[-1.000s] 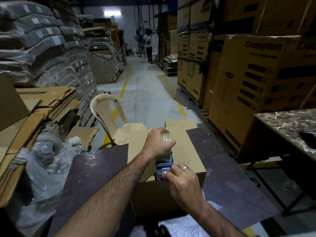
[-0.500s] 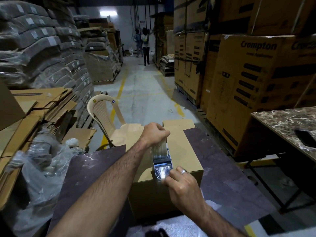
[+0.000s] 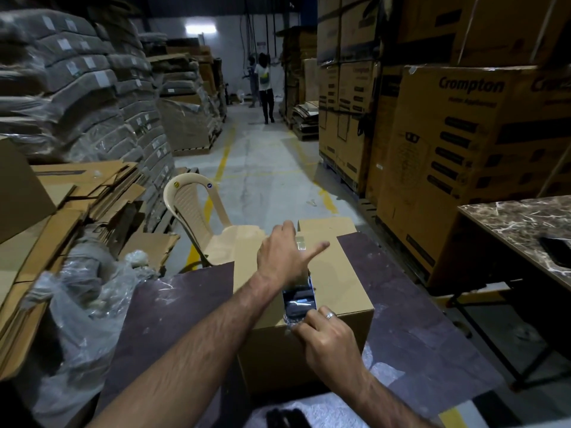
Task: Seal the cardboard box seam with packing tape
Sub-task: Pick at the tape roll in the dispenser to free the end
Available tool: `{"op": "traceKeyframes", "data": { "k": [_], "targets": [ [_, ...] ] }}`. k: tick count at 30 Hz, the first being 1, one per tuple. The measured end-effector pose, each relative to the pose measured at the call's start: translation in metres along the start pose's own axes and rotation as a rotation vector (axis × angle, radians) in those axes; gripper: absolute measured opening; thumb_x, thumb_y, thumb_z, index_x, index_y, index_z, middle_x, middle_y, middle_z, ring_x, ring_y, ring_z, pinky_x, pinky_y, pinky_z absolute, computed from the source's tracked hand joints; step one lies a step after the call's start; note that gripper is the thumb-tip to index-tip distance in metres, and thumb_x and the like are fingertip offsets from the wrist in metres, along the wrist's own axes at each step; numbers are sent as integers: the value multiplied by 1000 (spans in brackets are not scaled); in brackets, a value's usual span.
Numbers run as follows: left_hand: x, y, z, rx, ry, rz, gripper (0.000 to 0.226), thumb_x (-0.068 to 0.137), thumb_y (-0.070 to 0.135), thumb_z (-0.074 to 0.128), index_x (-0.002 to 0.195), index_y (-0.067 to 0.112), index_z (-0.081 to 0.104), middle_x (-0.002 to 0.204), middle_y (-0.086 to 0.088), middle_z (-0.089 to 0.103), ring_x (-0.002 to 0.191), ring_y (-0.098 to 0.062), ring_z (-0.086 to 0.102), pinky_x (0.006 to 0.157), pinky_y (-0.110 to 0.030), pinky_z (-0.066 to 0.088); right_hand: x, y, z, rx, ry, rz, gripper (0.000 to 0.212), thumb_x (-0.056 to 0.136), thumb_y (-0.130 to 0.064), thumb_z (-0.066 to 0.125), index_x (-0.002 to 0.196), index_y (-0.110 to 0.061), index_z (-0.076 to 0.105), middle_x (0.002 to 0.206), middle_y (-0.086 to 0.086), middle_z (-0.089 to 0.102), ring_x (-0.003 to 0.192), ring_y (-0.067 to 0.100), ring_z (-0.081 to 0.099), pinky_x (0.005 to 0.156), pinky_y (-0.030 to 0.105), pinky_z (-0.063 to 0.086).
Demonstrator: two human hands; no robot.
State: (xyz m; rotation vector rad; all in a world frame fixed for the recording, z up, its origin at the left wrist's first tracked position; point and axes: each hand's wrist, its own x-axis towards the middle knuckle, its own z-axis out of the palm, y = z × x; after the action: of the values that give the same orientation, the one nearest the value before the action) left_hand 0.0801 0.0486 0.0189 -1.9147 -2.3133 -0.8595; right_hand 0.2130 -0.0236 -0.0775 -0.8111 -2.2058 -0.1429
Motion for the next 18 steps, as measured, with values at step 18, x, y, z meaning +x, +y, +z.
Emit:
{"op": "traceKeyframes", "data": {
  "k": [18],
  "targets": [
    [3, 0, 12, -22, -62, 90, 33, 87, 29, 48, 113, 9, 50, 110, -10, 56, 100, -30, 55, 87, -38, 43, -4, -1, -2, -38, 25, 48, 19, 71, -6, 77, 65, -15, 62, 67, -1, 56, 65, 15, 46, 51, 24, 33]
  ]
}}
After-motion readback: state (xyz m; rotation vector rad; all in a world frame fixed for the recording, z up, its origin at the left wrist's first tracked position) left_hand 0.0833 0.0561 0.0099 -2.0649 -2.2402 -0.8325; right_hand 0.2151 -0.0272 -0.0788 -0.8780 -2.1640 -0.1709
